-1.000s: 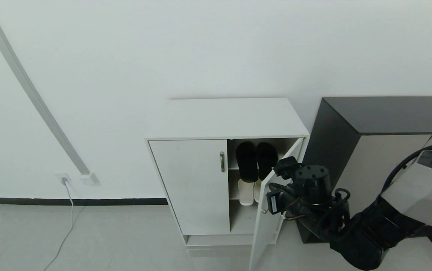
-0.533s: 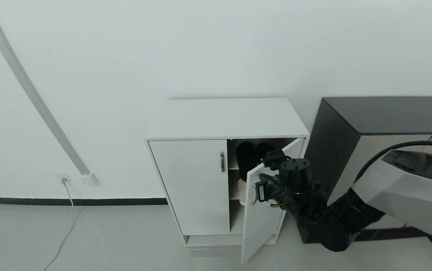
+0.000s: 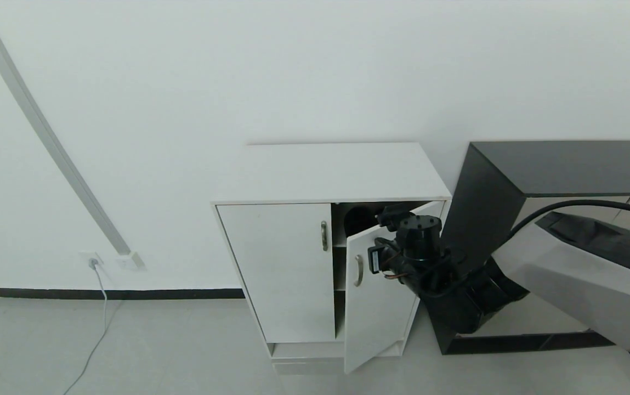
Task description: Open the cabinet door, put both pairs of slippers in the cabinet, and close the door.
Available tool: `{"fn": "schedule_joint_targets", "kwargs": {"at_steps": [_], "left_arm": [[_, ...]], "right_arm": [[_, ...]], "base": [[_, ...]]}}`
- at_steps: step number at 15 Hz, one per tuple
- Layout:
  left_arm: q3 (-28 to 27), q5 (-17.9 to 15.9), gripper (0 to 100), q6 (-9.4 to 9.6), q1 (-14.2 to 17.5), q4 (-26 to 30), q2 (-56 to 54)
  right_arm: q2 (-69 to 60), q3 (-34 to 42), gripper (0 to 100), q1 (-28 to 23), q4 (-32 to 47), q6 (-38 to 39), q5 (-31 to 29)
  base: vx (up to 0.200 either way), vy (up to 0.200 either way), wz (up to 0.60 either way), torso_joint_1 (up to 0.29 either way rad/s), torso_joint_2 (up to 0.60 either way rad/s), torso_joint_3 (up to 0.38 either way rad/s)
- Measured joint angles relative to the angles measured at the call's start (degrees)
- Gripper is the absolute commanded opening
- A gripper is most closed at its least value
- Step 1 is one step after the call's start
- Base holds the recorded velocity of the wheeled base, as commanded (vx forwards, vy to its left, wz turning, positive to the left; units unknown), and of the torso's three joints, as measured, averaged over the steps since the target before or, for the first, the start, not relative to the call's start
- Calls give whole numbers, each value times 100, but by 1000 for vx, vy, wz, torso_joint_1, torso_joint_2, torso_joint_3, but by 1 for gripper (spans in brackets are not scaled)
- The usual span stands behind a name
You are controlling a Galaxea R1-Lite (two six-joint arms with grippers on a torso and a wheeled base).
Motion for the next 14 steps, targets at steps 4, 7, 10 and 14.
{"fn": "schedule_joint_targets", "kwargs": {"at_steps": [4, 7, 10, 14], "left_arm": [[0, 9, 0, -16, -2, 0, 0], [0, 9, 0, -18, 0, 0, 0], [0, 9, 0, -18, 0, 0, 0], [0, 15, 0, -27, 0, 0, 0]], "right_arm": [[386, -638, 0, -194, 193, -9, 4], [614, -987, 0, -315, 208, -13, 22], [783, -1370, 0, -457, 490, -33, 23], [967, -1858, 0, -596, 756, -35, 23]], "base": [[0, 0, 0, 0, 0, 0], [0, 0, 0, 0, 0, 0], [0, 0, 0, 0, 0, 0], [0, 0, 0, 0, 0, 0]]}}
